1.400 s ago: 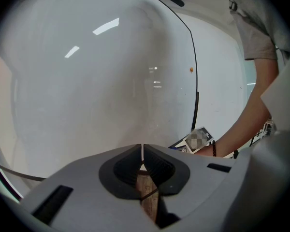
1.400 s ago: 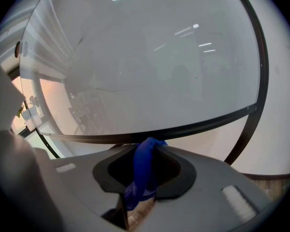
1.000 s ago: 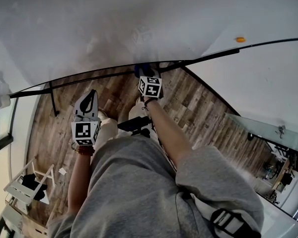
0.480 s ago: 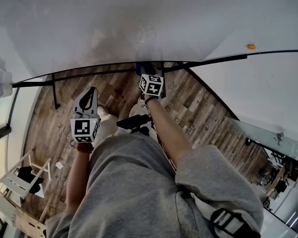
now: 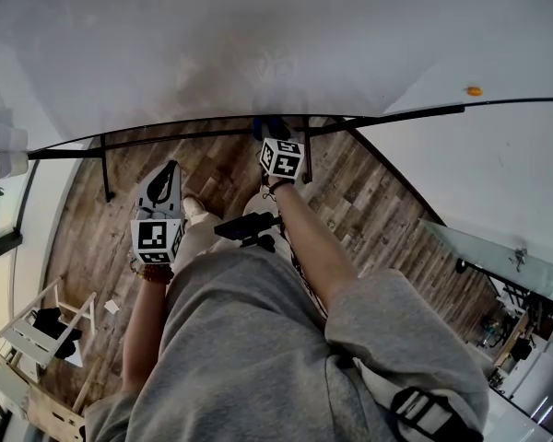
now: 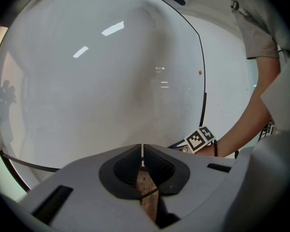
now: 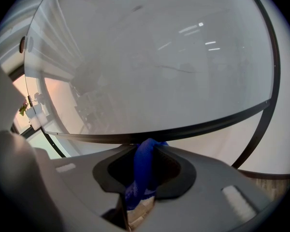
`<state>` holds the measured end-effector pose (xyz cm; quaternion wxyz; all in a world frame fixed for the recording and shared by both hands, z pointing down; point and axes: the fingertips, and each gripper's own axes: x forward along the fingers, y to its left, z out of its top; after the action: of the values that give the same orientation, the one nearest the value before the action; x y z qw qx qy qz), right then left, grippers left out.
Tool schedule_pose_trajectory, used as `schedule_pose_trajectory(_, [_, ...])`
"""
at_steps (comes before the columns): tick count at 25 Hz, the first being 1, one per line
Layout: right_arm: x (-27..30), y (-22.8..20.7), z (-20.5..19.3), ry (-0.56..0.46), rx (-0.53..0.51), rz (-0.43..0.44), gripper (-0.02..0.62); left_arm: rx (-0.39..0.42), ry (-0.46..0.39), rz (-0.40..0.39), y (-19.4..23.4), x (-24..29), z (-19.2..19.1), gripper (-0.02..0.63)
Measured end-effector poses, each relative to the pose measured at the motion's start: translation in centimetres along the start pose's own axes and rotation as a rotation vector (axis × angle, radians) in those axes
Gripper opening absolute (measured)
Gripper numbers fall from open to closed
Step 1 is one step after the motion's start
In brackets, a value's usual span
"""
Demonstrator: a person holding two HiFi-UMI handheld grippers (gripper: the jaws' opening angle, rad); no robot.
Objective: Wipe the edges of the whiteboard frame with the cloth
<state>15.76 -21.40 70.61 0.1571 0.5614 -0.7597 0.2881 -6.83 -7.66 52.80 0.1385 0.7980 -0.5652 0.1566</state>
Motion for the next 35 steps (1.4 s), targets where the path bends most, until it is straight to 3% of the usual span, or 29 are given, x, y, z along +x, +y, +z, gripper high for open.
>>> schedule_pose_trajectory(7, [0.2, 0.9, -0.1, -0.013, 0.037, -0.013, 0.107, -0.012, 0.004, 0.005, 1.0, -0.8, -0.5, 0.021])
schedule_pose_trajectory(16, [0.4, 2.1, -0.3, -0.004, -0.027, 0.002, 0.107, 0.0, 0.009, -0.007, 1.9, -1.5, -1.1, 0.021])
schedule_pose_trajectory(35, [1.6, 6.3, -0.8, -0.001, -0.011, -0.011, 0.107, -0.033, 0.008, 0.011, 7.1, -3.0, -2.4, 0.021])
